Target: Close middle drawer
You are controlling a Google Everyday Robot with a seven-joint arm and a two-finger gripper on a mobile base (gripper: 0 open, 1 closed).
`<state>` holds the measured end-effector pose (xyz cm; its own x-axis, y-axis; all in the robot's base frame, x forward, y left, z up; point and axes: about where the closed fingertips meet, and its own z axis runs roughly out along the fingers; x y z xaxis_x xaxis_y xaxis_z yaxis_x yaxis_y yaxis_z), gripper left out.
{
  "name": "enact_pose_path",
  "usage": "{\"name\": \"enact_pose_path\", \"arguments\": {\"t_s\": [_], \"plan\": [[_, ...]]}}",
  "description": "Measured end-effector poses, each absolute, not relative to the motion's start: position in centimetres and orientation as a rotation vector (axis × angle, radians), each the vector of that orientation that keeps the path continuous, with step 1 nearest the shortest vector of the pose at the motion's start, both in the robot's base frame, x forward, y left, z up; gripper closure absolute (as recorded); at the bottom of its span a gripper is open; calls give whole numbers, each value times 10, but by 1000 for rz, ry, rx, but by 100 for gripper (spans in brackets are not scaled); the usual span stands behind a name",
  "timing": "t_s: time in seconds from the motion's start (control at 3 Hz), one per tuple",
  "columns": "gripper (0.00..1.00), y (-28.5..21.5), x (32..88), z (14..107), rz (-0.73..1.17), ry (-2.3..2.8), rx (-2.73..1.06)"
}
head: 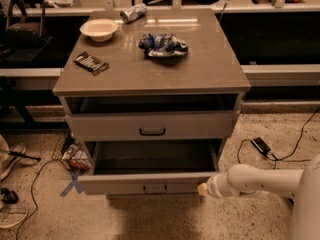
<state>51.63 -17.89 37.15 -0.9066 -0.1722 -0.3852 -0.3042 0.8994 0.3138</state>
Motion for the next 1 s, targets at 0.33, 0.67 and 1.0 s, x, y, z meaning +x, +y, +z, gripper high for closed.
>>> {"name": "enact_pose_path", "arguments": {"t_s": [0.33, 0.67, 1.0], "plan": [[100, -179, 516, 372, 529, 2712, -352], [100, -171, 551, 381, 561, 2636, -351], [100, -157, 594, 393, 613, 2541, -358]]}}
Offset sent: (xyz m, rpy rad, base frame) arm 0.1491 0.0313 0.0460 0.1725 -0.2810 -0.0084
